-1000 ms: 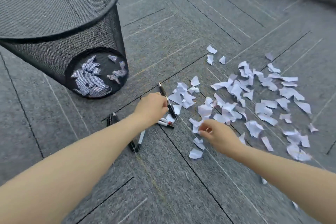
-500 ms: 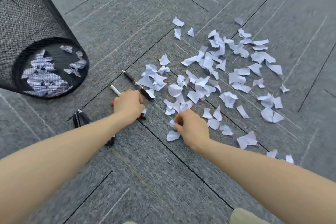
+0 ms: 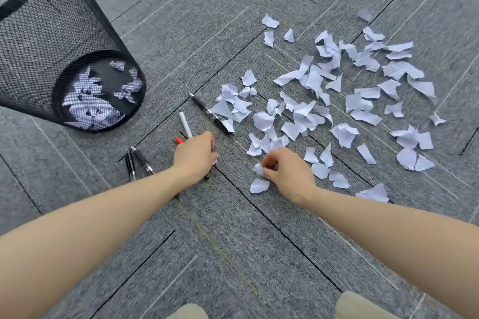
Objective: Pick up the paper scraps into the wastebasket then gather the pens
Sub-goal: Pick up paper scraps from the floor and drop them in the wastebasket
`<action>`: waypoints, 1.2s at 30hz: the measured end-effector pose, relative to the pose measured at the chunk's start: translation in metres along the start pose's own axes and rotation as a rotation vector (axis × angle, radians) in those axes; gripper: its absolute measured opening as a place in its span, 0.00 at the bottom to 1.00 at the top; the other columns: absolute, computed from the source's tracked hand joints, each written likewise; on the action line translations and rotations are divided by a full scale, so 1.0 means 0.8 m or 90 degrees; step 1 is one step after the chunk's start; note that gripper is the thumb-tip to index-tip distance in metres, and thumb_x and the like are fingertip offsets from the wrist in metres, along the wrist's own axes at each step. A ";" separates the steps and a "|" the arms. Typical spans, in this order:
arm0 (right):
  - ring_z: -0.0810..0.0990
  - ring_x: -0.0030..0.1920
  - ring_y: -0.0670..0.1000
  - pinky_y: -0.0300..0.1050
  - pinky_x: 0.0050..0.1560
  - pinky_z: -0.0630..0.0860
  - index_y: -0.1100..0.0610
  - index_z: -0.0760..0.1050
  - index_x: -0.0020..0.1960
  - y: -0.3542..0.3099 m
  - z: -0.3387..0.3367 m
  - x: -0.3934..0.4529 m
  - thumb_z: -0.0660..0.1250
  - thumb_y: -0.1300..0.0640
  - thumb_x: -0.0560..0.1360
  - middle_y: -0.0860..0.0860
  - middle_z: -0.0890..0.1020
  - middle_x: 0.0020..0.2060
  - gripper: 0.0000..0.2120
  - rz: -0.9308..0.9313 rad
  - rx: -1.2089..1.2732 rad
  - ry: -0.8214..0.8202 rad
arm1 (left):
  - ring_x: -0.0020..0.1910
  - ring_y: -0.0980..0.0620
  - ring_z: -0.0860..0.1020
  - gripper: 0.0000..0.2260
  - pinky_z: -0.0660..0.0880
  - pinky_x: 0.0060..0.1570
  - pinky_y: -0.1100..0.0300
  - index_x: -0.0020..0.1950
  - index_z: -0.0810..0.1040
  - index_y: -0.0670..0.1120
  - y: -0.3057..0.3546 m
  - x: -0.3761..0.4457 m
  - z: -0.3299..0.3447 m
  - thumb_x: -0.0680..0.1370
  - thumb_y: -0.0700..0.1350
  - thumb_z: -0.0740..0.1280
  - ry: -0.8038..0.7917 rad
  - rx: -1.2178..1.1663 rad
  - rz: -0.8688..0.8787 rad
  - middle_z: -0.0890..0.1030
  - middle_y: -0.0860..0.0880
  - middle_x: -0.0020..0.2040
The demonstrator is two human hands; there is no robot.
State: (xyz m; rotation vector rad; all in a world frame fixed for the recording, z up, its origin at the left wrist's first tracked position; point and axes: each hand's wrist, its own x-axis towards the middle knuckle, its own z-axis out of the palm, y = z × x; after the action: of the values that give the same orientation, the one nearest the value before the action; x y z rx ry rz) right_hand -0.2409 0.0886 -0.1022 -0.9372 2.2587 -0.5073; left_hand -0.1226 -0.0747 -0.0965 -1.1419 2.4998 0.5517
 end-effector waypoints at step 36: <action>0.77 0.49 0.49 0.40 0.43 0.69 0.51 0.75 0.50 0.026 0.004 -0.029 0.63 0.52 0.76 0.45 0.77 0.48 0.05 -0.261 -0.172 -0.109 | 0.48 0.45 0.75 0.04 0.72 0.52 0.49 0.42 0.74 0.45 0.041 0.060 -0.020 0.77 0.41 0.64 0.069 -0.040 0.128 0.76 0.47 0.45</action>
State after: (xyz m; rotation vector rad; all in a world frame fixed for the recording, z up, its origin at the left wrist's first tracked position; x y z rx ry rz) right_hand -0.2362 0.1194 -0.1061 -1.5369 2.0153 -0.2811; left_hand -0.1799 -0.0932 -0.0972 -0.9708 2.7277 0.6425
